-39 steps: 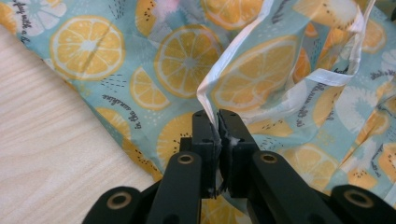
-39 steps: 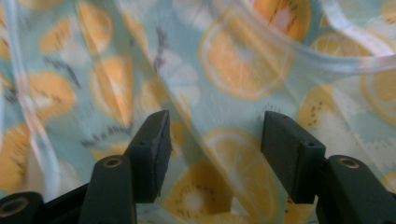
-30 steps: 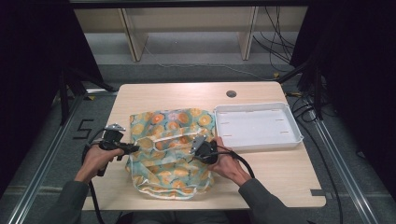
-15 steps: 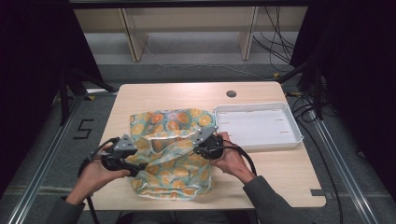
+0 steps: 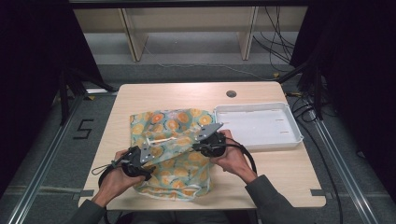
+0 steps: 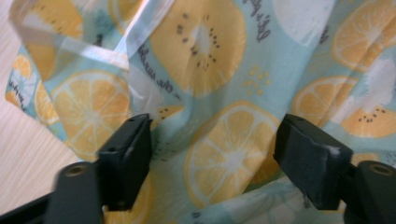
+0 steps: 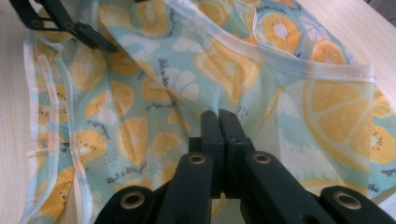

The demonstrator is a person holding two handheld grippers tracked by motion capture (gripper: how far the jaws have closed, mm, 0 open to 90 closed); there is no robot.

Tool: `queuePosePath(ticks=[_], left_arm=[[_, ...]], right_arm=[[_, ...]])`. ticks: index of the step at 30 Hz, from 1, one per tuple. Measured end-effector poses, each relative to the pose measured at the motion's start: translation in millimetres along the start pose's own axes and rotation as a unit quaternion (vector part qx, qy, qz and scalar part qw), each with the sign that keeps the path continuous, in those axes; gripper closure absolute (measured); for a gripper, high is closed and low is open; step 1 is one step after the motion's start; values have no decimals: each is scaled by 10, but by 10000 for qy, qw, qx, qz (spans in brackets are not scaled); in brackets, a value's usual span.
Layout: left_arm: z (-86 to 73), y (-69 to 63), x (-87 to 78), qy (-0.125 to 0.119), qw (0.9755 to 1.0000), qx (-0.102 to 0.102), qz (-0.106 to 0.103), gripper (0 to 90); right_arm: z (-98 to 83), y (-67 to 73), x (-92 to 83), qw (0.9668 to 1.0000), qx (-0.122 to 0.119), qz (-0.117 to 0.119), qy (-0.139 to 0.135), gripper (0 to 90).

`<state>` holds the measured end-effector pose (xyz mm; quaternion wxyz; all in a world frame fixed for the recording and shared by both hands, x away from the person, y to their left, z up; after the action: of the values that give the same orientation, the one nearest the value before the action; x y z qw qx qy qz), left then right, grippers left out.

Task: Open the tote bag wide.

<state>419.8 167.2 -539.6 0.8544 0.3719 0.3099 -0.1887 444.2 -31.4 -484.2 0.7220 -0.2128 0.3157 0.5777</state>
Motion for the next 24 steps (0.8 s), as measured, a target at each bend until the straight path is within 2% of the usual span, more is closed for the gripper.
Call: queuePosePath(ticks=[1,3,4,5,6,8,10,11,12,13,14,15,16,18,19,20,21,22,24], left_arm=[[0,0,0,0,10000,0,0,492],[48,61,-86,-202,9996,-136,-117,725],[60,98,-129,-244,9994,-193,-172,800],[74,128,-180,-319,9985,-337,-288,853],[82,139,-214,-355,9977,-423,-388,883],[111,180,-330,-520,9957,-480,-591,894],[134,191,-478,-538,9936,-504,-859,895],[134,191,-478,-538,9936,-504,-859,895],[157,199,-569,-562,9916,-580,-1015,895],[186,227,-643,-616,9901,-574,-1120,895],[245,268,-799,-704,9843,-748,-1436,896],[245,268,-799,-704,9843,-748,-1436,896],[298,310,-918,-832,9795,-825,-1637,896],[342,382,-1006,-911,9766,-899,-1731,895],[342,382,-1006,-911,9766,-899,-1731,895],[367,439,-1022,-952,9754,-982,-1726,895],[386,477,-1014,-967,9741,-1084,-1734,895],[424,550,-956,-1011,9708,-1306,-1738,895],[438,644,-839,-937,9704,-1444,-1695,895]], right_arm=[[16,-1,-14,10000,-50,17,-14,900],[35,-2,-27,9999,-84,1,-68,900],[35,10,-34,10000,-42,5,-72,900],[39,12,-42,10000,-62,16,-60,900],[44,25,-51,9999,-53,74,-87,900],[53,46,-70,9998,-26,149,-100,900],[75,82,-90,9996,-92,238,-127,900],[75,82,-90,9996,-92,238,-127,900],[76,103,-112,9996,-21,237,-128,900],[95,133,-134,9993,-61,341,-161,900],[132,183,-190,9986,0,453,-255,900],[132,183,-190,9986,0,453,-255,900],[206,216,-262,9982,-123,460,-372,900],[289,228,-330,9974,-185,458,-516,900],[289,228,-330,9974,-185,458,-516,900],[386,205,-399,9970,-207,370,-654,900],[422,176,-413,9971,-226,268,-675,900],[453,143,-415,9970,-298,210,-685,900],[514,37,-399,9971,-335,21,-689,900]])
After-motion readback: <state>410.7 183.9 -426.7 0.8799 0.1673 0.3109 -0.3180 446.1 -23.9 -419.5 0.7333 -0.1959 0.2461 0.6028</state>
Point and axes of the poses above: each handheld gripper's, and its own axes: x roughly forward along the jaws, z roughly out of its top, y roughly to its left, the point moved 9 cm from there along x, roughly forward along the jaws, and after that the axes turned 14 degrees about z, right-handed, at the moved point
